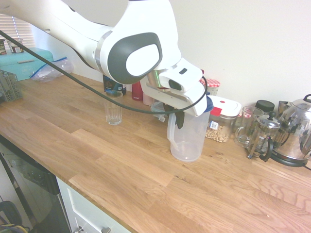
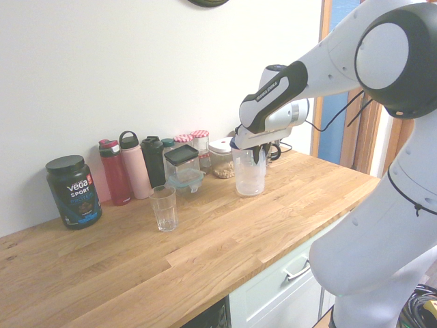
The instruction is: Pour me some water
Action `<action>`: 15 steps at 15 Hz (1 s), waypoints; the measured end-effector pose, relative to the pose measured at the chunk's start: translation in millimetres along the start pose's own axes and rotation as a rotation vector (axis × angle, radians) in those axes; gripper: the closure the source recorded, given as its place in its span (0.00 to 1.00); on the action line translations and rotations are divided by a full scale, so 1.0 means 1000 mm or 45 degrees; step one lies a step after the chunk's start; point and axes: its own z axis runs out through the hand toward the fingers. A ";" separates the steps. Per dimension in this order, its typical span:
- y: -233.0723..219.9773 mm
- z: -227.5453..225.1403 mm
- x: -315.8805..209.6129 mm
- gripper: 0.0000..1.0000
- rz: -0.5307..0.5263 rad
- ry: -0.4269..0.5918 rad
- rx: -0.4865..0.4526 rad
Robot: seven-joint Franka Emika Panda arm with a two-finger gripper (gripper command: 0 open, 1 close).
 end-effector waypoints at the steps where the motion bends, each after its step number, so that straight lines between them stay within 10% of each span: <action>1: 0.004 -0.013 0.000 1.00 -0.047 -0.002 -0.001; 15: -0.021 -0.131 -0.045 1.00 -1.115 -0.230 0.003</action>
